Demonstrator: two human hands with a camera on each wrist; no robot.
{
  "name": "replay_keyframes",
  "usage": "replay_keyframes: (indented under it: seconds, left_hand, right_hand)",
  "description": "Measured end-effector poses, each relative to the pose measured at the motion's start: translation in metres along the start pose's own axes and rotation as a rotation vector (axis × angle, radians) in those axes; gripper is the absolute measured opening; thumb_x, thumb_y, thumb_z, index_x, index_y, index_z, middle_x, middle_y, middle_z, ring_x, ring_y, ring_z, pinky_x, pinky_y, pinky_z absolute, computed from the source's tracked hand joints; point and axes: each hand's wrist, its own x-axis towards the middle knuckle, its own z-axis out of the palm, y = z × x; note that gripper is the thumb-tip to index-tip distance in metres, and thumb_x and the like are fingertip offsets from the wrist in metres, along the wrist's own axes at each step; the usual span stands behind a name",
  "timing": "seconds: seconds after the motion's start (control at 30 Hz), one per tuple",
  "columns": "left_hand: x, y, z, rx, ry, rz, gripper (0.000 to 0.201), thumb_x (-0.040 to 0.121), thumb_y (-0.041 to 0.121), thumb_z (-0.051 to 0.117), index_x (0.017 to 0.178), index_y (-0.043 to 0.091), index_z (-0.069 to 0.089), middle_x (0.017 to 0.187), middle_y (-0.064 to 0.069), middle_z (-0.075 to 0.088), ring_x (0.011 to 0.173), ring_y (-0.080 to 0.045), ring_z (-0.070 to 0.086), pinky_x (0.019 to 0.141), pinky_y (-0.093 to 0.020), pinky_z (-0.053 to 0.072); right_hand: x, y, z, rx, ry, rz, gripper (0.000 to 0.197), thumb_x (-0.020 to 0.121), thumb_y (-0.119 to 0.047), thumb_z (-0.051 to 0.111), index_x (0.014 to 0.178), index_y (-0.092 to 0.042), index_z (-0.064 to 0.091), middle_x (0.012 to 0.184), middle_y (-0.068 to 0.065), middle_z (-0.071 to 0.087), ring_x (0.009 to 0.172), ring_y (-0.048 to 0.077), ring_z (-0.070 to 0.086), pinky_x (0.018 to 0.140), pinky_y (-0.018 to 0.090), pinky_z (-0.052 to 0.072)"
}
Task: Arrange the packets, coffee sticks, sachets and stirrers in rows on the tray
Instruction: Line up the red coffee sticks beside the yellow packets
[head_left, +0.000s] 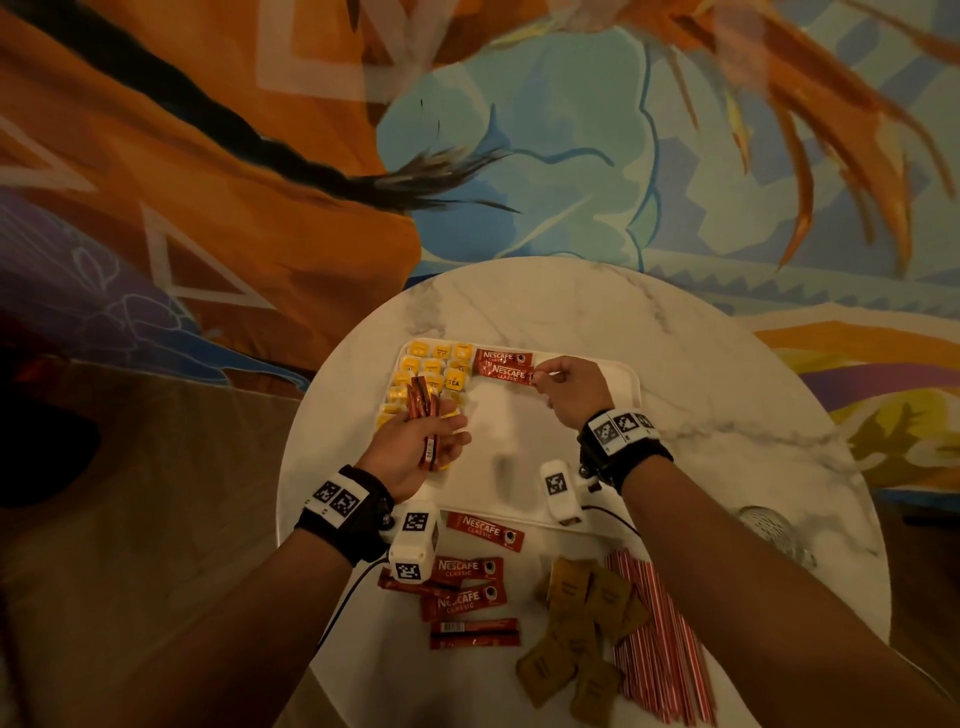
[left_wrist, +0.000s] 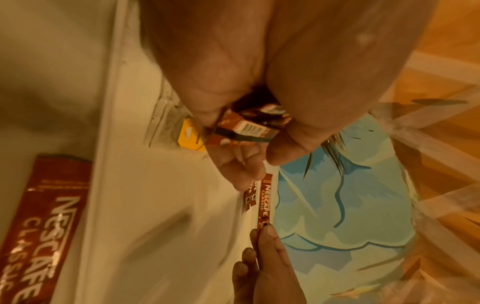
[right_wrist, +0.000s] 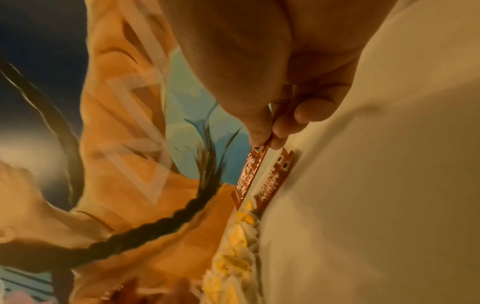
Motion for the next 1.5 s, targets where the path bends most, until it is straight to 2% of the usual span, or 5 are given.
replay_keyframes:
  seconds: [0.1,0.27,0.83,1.17,1.5]
  left_hand:
    - [-0.003,0.002,-0.001,0.014,-0.054,-0.006,0.029,0.093,-0.007,0.056,0.12,0.003,0.061,0.113,-0.02,0.072,0.089,-0.032,0.072,0.068,-0.033,0.061]
    - [-0.009,0.003,-0.004,0.132,-0.111,-0.002,0.03,0.095,0.003,0.063,0.125,0.004,0.059,0.117,-0.016,0.073,0.098,-0.033,0.072,0.077,-0.035,0.061]
    - [-0.01,-0.001,-0.01,0.171,-0.023,0.02,0.028,0.092,-0.001,0.06,0.121,0.0,0.064,0.101,-0.015,0.067,0.075,-0.023,0.07,0.062,-0.027,0.053]
    - [-0.009,-0.007,-0.011,0.281,-0.009,0.072,0.026,0.092,0.004,0.068,0.117,0.007,0.063,0.096,-0.013,0.066,0.071,-0.015,0.065,0.067,-0.027,0.051]
    - [-0.011,-0.012,-0.004,0.32,-0.02,0.105,0.012,0.092,0.008,0.069,0.102,0.013,0.063,0.086,-0.007,0.065,0.07,-0.015,0.062,0.062,-0.026,0.045]
  right_hand:
    - [0.013,0.003,0.01,-0.165,-0.016,-0.009,0.012,0.089,-0.028,0.071,0.078,-0.031,0.068,0.09,0.002,0.074,0.083,0.022,0.068,0.084,0.035,0.055]
    - [0.018,0.004,0.023,-0.293,-0.034,0.006,0.017,0.089,-0.03,0.072,0.103,-0.021,0.076,0.108,0.001,0.073,0.097,0.021,0.066,0.086,0.028,0.05]
    - [0.009,-0.008,0.022,-0.35,0.035,0.049,0.034,0.094,-0.038,0.064,0.11,-0.008,0.063,0.111,0.009,0.069,0.104,0.028,0.063,0.079,0.029,0.042]
    - [-0.043,-0.021,0.015,0.011,-0.28,-0.147,0.031,0.097,-0.042,0.06,0.089,-0.014,0.071,0.077,0.001,0.069,0.058,0.013,0.058,0.06,0.03,0.047]
    - [-0.077,-0.011,0.009,0.255,-0.38,-0.104,0.013,0.097,-0.019,0.064,0.103,-0.01,0.071,0.075,0.007,0.07,0.055,0.016,0.055,0.051,0.026,0.043]
